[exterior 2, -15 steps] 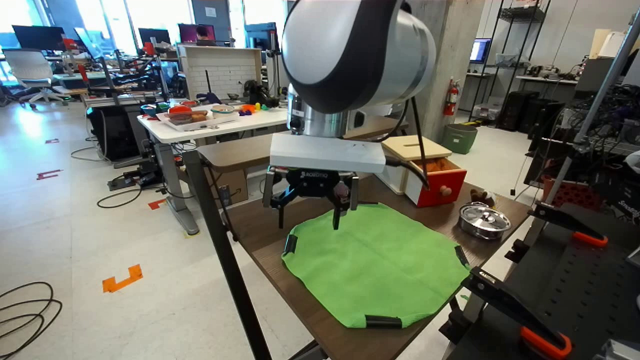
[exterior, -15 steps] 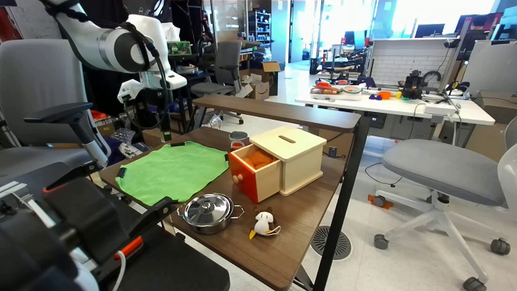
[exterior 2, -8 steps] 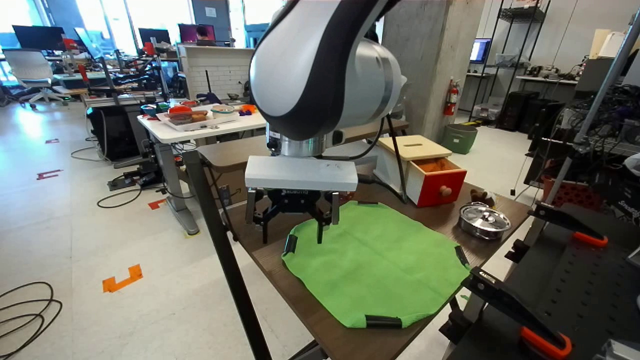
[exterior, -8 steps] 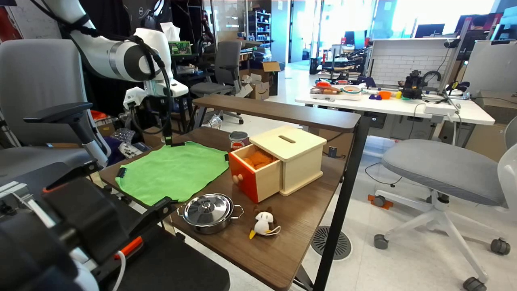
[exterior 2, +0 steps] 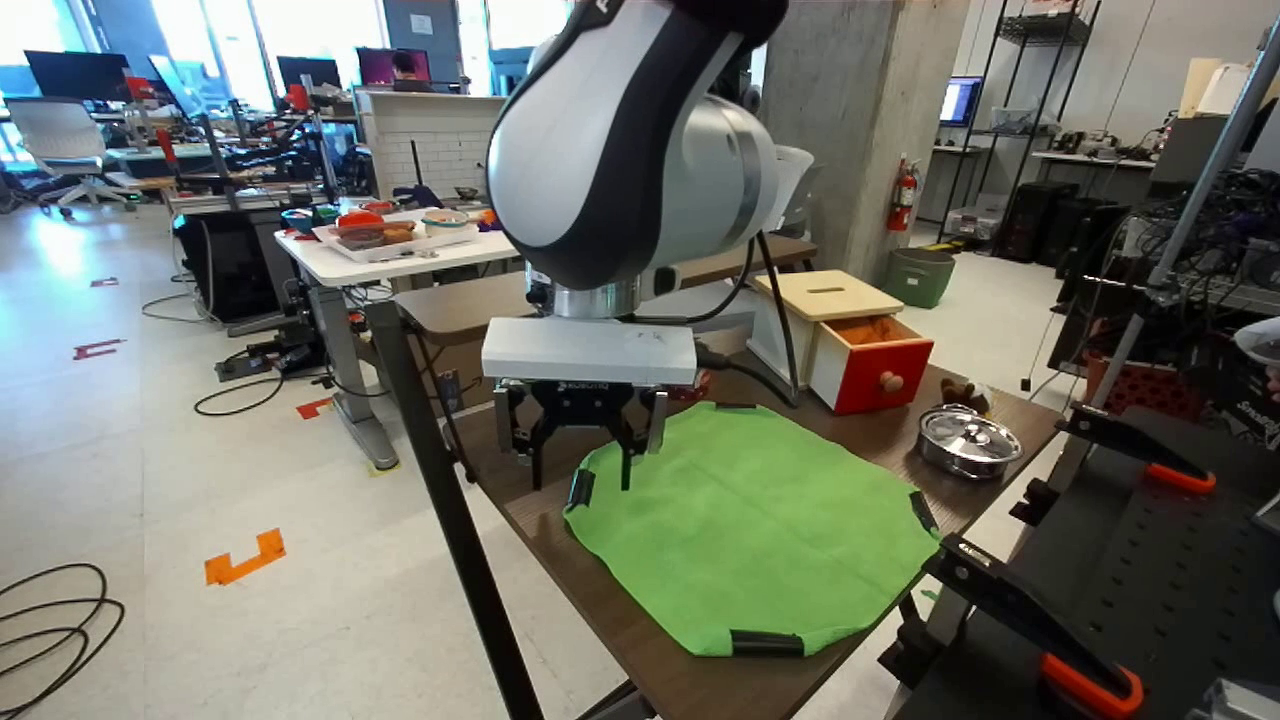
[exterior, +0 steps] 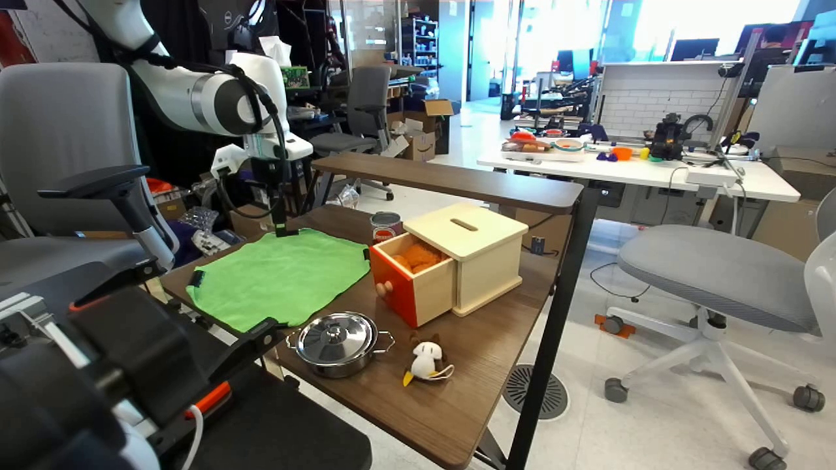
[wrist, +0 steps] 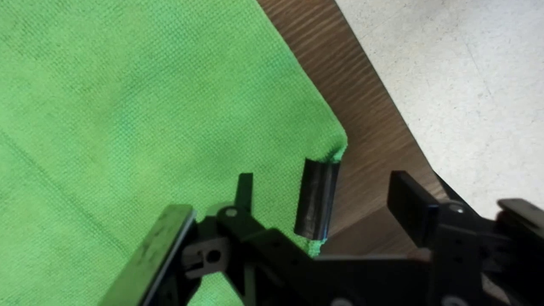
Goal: Fold the green cloth diagonally and then move the can forward
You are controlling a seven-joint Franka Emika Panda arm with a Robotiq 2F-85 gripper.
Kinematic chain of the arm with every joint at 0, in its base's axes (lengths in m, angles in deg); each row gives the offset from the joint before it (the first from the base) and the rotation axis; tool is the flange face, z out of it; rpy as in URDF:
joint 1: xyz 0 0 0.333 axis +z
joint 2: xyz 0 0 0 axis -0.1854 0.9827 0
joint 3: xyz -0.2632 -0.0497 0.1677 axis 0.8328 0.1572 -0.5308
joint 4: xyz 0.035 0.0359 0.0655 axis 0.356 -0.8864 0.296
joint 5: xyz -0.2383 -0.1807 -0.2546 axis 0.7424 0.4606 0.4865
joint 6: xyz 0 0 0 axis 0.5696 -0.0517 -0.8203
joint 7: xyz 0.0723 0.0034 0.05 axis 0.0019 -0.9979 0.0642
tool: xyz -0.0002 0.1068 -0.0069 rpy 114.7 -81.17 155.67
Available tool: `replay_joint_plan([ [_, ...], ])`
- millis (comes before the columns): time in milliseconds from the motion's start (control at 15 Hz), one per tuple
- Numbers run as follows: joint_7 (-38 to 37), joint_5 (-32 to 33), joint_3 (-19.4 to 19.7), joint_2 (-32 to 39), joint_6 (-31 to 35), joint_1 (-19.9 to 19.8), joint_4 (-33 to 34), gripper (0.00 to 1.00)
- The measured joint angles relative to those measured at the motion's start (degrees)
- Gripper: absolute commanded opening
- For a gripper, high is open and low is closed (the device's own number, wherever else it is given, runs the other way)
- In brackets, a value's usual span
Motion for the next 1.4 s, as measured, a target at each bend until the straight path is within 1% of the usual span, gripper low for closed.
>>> replay_joint_plan([
  [133, -0.6, 0.1, 0.3, 0.9, -0.8, 0.2, 1.3, 0.35],
  [333, -1.7, 0.8, 1.0, 2.4, -1.5, 0.7, 3.1, 0.12],
  [467, -2.2, 1.2, 1.4, 2.8, -2.4, 0.9, 3.9, 0.00],
  [667, -2.6, 1.6, 1.6, 3.0, -3.8, 1.0, 4.6, 0.00],
  [1000, -2.8, 3.5, 1.9, 2.0, -3.9, 2.0, 4.3, 0.01],
  [1200, -3.3, 5.1, 2.8, -0.8, -3.9, 3.6, 1.9, 0.01],
  [1400, -4.5, 7.1, 4.2, -4.5, -3.8, 5.0, -2.3, 0.01],
])
